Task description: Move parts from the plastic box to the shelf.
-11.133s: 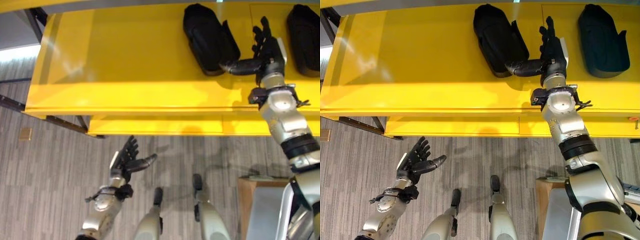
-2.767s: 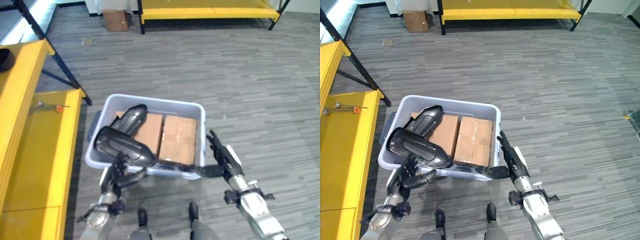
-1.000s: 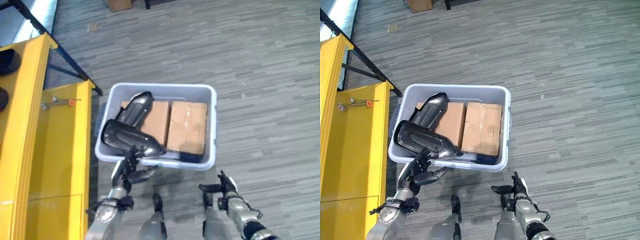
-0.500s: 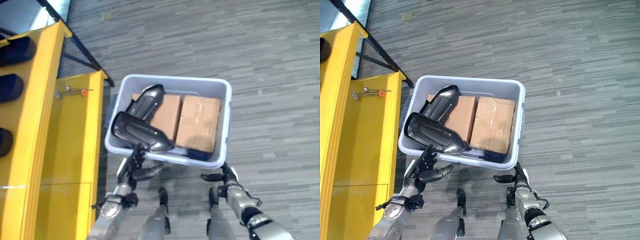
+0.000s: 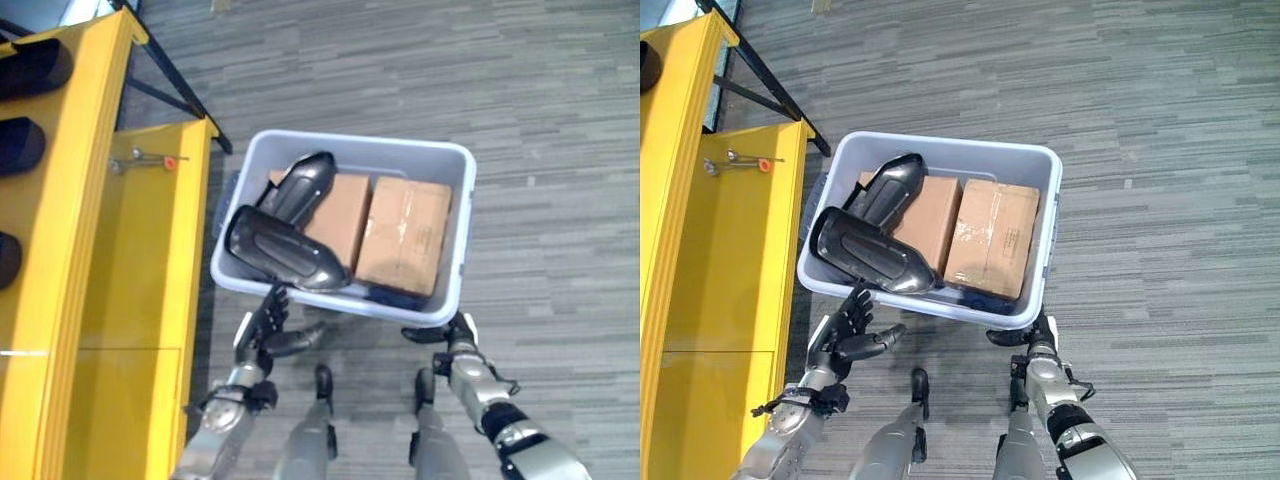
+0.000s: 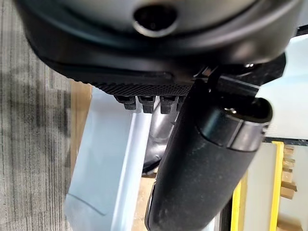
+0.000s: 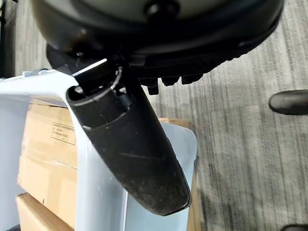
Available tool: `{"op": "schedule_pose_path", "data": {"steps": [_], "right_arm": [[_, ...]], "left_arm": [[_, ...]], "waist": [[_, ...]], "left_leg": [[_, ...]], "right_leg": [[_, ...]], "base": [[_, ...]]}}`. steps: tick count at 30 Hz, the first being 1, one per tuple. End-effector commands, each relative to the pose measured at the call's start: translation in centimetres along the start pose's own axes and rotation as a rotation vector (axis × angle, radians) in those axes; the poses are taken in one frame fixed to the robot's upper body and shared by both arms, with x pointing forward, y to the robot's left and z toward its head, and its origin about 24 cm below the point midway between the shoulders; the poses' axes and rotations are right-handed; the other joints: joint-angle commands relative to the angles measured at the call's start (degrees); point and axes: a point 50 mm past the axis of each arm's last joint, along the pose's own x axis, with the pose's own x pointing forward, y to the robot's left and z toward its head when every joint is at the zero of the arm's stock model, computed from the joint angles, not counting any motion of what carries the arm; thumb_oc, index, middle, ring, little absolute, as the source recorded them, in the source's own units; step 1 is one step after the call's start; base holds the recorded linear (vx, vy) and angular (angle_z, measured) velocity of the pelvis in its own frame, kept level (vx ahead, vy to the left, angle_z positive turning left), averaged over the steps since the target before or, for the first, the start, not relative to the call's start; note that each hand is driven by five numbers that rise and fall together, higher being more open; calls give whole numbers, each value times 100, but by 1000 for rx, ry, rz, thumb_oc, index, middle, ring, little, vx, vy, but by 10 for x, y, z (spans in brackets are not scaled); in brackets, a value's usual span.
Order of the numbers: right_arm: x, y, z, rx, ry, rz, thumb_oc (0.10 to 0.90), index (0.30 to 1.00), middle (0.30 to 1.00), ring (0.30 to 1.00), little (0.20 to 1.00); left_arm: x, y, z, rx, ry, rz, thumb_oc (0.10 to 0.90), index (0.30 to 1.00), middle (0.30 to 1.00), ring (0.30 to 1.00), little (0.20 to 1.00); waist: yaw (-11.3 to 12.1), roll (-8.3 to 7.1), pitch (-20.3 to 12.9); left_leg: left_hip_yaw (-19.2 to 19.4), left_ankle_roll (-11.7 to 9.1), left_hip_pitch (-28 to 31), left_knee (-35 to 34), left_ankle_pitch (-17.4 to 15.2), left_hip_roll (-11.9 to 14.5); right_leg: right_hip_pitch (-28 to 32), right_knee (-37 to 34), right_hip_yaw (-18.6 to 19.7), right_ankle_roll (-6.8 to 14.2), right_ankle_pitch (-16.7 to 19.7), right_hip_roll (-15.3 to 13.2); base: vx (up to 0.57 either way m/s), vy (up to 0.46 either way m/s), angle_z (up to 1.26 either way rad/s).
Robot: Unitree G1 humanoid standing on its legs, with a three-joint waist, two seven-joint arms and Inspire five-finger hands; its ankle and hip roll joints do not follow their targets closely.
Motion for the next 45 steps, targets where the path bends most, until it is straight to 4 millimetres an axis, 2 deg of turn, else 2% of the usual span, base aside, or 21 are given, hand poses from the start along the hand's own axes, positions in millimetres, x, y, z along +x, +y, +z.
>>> {"op": "schedule_pose_path", "data": {"steps": [1, 10, 19, 24, 38, 45], "right_arm": [[3, 31, 97, 142, -359, 83, 900, 1000, 1000, 1000, 1000], [-5, 37, 138, 212, -496, 92, 900, 1000, 1000, 1000, 1000], [-8, 41, 158, 249, -548, 104, 900, 1000, 1000, 1000, 1000], [-9, 43, 162, 257, -555, 116, 900, 1000, 1000, 1000, 1000], [-14, 44, 198, 272, -644, 125, 900, 1000, 1000, 1000, 1000], [-16, 45, 204, 275, -661, 132, 900, 1000, 1000, 1000, 1000]], "left_arm": [[4, 0, 34, 11, -158, -40, 900, 1000, 1000, 1000, 1000], [4, 3, 37, 16, -163, -24, 900, 1000, 1000, 1000, 1000], [5, 5, 39, 16, -167, -19, 900, 1000, 1000, 1000, 1000], [6, 6, 40, 18, -166, -19, 900, 1000, 1000, 1000, 1000], [6, 9, 42, 31, -167, -14, 900, 1000, 1000, 1000, 1000], [7, 10, 43, 36, -169, -13, 900, 1000, 1000, 1000, 1000]], "waist": [[5, -216, -273], [66, -313, -262], [106, -425, -289], [125, -472, -304], [236, -650, -325], [251, -711, -335]], "left_leg": [[-256, 138, -266, 596, -342, -45], [-303, 157, -325, 684, -388, -52], [-348, 165, -350, 733, -427, -57], [-366, 170, -351, 749, -441, -56], [-439, 179, -377, 754, -436, -55], [-452, 188, -380, 765, -451, -47]], "right_leg": [[16, 372, 168, 160, -516, -375], [7, 433, 146, 147, -546, -383], [38, 452, 136, 133, -580, -373], [48, 457, 127, 131, -583, -373], [100, 438, 53, 127, -594, -351], [105, 445, 55, 129, -591, -349]], "base": [[0, 0, 0], [0, 0, 0], [0, 0, 0], [8, -3, 4], [2, -3, 2], [0, 0, 0]]}}
